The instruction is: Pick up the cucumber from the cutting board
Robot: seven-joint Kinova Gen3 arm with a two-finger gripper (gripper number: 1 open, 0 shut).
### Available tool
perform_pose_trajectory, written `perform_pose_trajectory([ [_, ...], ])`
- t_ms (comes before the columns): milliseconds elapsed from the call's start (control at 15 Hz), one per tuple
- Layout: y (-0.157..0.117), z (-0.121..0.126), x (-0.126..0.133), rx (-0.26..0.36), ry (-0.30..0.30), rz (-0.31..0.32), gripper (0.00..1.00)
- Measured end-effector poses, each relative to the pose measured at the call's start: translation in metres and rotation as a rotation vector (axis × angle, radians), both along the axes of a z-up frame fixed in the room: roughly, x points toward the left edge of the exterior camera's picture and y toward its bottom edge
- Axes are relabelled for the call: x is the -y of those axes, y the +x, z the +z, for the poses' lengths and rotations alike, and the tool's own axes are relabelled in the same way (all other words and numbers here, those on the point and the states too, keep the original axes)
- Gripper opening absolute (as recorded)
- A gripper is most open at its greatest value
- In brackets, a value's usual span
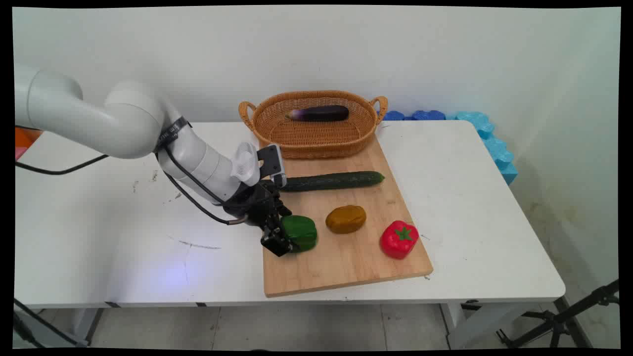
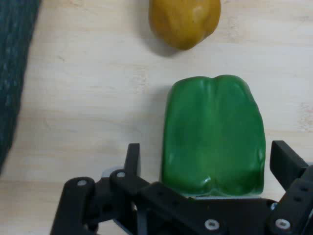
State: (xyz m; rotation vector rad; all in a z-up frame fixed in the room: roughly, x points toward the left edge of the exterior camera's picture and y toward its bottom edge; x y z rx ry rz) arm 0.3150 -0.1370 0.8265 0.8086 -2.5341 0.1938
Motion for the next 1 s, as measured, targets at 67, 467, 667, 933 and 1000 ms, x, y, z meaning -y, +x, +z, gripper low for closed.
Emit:
perform_pose_trajectory([
  [67,0.000,0.000,0.000,0.000,-0.001,-0.003,1.00],
  [467,0.000,0.011,0.003,-0.002,-0.007,-0.020,1.00],
  [667,0.000,0.025,0.007,-0.006,-0.015,-0.036,1.00],
  [933,0.001,0.050,0.016,-0.006,-0.041,-0.070,1.00],
  [1000,0.002,0.056,0.019,-0.003,-0.049,-0.078,1.00],
])
